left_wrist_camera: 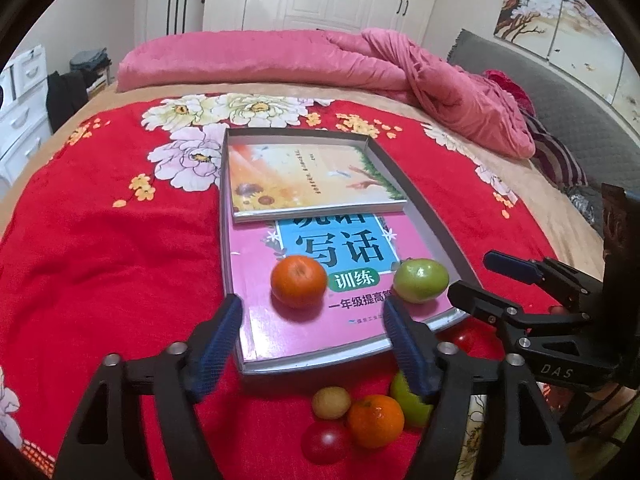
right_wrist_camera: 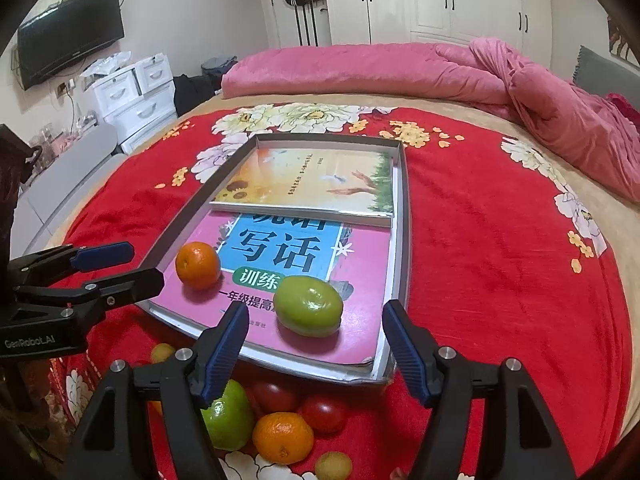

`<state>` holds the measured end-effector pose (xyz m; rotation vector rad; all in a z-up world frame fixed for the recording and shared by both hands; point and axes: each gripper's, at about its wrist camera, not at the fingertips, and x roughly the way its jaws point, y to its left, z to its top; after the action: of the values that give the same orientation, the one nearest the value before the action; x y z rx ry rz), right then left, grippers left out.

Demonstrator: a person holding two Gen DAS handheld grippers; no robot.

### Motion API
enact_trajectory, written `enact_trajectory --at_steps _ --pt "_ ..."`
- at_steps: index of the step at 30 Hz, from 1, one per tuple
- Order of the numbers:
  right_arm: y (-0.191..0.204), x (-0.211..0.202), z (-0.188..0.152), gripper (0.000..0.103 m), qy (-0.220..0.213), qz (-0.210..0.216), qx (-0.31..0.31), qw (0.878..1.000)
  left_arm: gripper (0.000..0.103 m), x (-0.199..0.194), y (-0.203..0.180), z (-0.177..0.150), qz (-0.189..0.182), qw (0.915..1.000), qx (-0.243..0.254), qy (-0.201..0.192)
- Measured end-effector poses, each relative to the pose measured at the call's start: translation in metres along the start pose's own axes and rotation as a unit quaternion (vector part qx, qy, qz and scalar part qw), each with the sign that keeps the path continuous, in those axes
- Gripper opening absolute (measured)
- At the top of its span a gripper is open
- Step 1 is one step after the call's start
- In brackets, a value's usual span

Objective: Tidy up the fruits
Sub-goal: 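Withdraw both open grippers from the tray back toward the loose fruits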

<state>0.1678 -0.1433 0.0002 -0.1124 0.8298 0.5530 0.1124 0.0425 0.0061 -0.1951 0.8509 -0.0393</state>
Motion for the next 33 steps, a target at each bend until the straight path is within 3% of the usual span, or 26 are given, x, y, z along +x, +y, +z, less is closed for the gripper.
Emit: enact_trajectory --at_steps 19,33 --pt "-0.005 -0.040 0.009 0.086 -0.050 -0.002 0.021 0.999 0.079 -0.039 0.013 0.007 -0.009 0.9985 -0.039 -0.037" --pt "-0.009 -0.063 0.008 0.089 -0.077 0.001 0.028 0.997 0.079 -0.060 0.012 0.006 -0.018 0.9981 -0.035 -0.047"
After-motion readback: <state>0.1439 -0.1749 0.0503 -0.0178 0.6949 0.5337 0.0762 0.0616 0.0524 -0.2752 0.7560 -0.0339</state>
